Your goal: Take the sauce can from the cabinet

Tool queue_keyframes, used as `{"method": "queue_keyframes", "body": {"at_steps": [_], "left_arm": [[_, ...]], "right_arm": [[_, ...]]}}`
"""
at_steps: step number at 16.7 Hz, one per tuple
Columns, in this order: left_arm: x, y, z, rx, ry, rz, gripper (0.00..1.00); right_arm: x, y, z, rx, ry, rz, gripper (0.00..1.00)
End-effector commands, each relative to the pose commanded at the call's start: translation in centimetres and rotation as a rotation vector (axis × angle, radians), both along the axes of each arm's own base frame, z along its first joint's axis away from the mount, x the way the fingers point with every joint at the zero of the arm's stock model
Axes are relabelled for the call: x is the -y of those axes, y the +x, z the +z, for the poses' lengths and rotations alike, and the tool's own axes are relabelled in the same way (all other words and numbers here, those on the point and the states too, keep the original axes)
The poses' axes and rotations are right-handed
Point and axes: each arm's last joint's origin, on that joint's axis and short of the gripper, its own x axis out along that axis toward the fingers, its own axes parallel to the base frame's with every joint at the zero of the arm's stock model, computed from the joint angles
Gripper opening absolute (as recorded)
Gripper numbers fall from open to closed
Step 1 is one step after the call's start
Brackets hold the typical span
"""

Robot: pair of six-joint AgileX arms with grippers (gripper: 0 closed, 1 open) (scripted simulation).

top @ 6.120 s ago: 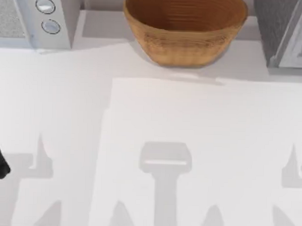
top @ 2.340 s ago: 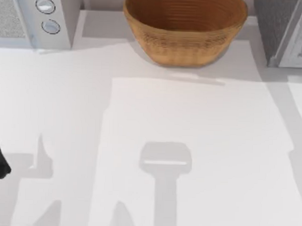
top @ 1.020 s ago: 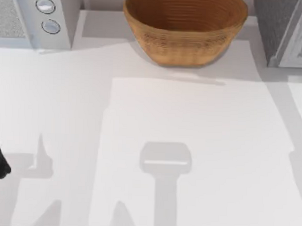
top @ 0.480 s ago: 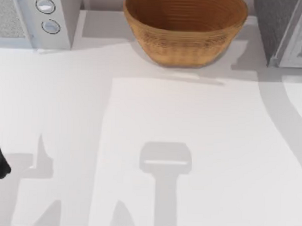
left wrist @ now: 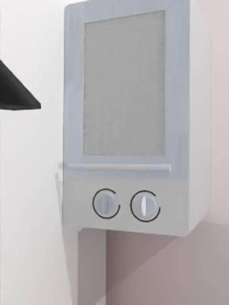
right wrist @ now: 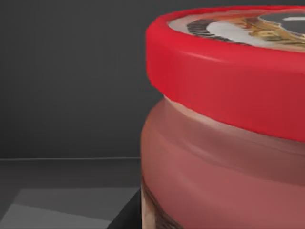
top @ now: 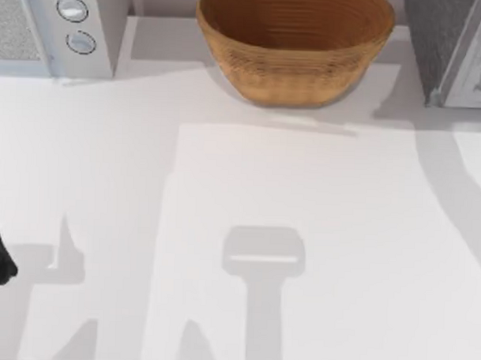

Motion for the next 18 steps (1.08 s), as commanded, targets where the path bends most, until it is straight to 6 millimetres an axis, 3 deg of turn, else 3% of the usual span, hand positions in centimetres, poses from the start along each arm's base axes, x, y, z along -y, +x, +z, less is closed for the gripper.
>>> {"method": "queue_keyframes", "body": {"at_steps": [4, 6, 8, 11, 18], "left_arm": [[0.0, 0.0, 0.0, 0.000, 0.000, 0.000, 1.00], [0.0, 0.0, 0.0, 0.000, 0.000, 0.000, 1.00], [0.0, 0.0, 0.0, 0.000, 0.000, 0.000, 1.00], [0.0, 0.0, 0.0, 0.000, 0.000, 0.000, 1.00], [0.0, 0.0, 0.0, 0.000, 0.000, 0.000, 1.00]], "right_arm": [[1.3, -2.7, -1.2, 0.055, 0.017, 0.006, 0.00], [2.1, -3.9, -3.1, 0.063, 0.017, 0.007, 0.00], [2.7, -4.7, -6.2, 0.044, 0.008, 0.006, 0.00], [3.5, -5.2, -13.1, -0.023, -0.012, 0.004, 0.00], [5.2, -6.8, -32.3, -0.156, -0.027, 0.003, 0.00]]}}
